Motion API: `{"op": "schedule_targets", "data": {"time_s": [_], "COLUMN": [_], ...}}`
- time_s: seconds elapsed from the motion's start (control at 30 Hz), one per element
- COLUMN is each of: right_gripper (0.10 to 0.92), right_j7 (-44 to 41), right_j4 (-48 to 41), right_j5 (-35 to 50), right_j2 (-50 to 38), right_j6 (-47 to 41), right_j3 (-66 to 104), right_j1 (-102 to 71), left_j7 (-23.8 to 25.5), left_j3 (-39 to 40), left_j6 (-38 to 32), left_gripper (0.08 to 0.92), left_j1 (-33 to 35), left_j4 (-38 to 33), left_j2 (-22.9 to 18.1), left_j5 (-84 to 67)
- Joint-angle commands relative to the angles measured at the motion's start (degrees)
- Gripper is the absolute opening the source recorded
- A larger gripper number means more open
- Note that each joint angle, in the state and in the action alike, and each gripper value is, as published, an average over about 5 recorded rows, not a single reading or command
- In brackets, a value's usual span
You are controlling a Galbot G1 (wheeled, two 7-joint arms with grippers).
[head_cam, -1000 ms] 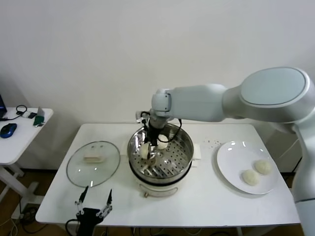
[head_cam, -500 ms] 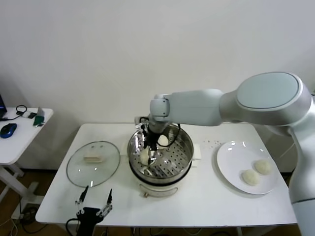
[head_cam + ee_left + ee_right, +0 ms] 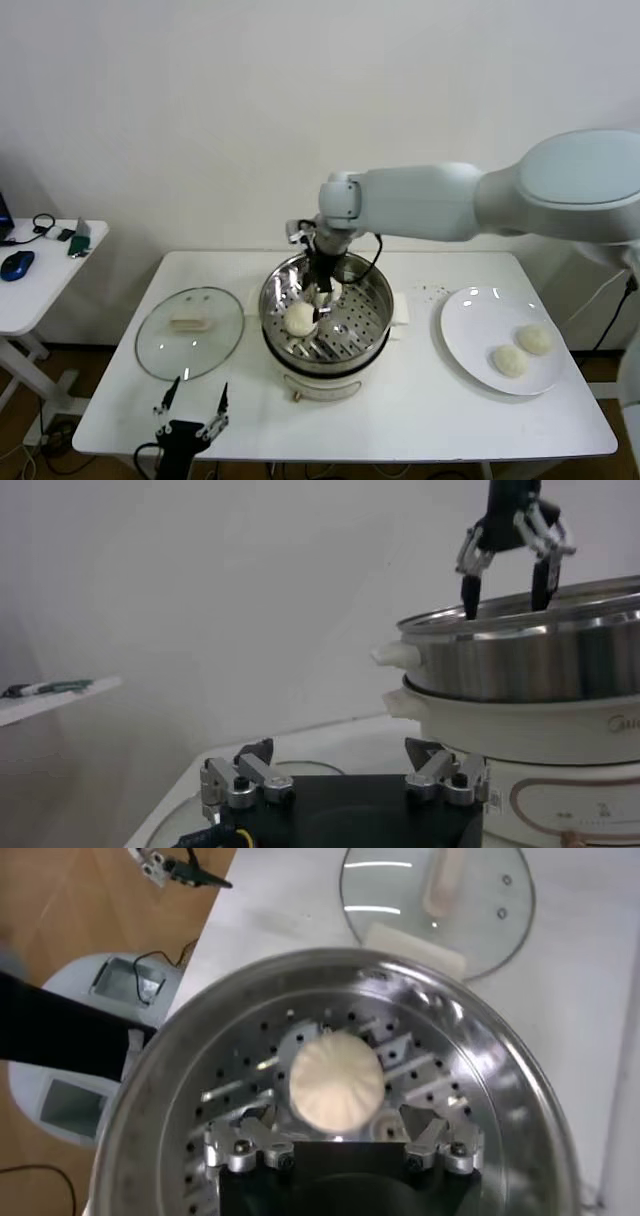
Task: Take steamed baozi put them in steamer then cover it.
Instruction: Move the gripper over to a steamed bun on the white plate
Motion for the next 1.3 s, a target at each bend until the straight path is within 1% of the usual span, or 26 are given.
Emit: {"op": "schedule_targets", "data": {"time_s": [0.03, 0.2, 0.33, 0.53, 0.67, 0.9, 1.13, 1.3], "right_gripper": [0.823, 0.823, 0.823, 0.823, 0.823, 0.823, 0.823, 0.823], "right_j7": [-5.14, -6.46, -7.1, -6.99, -7.18, -7.29, -5.77, -4.76], "right_j4": [6.17, 11.86, 14.97, 14.99, 13.6, 10.28, 6.39, 4.19], "right_j5": [-4.86, -11.15, -20.36, -33.52, -41.26, -50.03, -54.65, -56.89], "right_j2": [-13.86, -25.8, -35.89, -48.79, -54.75, -59.06, -57.7, -55.59], "right_j6": [1.4, 1.49, 2.55, 4.84, 6.33, 8.19, 9.69, 9.8], "right_j3": [0.68, 1.13, 0.51, 2.67, 8.92, 24.11, 36.1, 40.75], "right_j1": [7.67, 10.03, 9.85, 3.85, -3.67, -22.87, -36.07, -41.78], "left_j7": [-0.02, -0.5, -0.88, -0.88, -0.9, -0.95, -1.01, -0.99], "left_j3": [0.1, 0.12, 0.18, 0.18, 0.08, -0.18, -0.18, 0.16], "left_j6": [0.34, 0.69, 0.81, 1.15, 1.39, 1.66, 2.26, 2.76], "left_gripper": [0.823, 0.823, 0.823, 0.823, 0.823, 0.823, 0.823, 0.823], "left_j1": [-0.33, -0.54, -0.16, -0.04, 0.44, 1.36, 1.41, 0.9], "left_j4": [0.01, 0.13, -0.29, -0.75, -1.0, -1.29, -1.18, -1.01], "left_j2": [-0.24, -0.53, -0.58, -0.57, -0.73, -1.37, -2.35, -3.14], "left_j5": [0.12, 0.12, 0.11, 0.85, 1.43, 2.61, 3.54, 4.48]}}
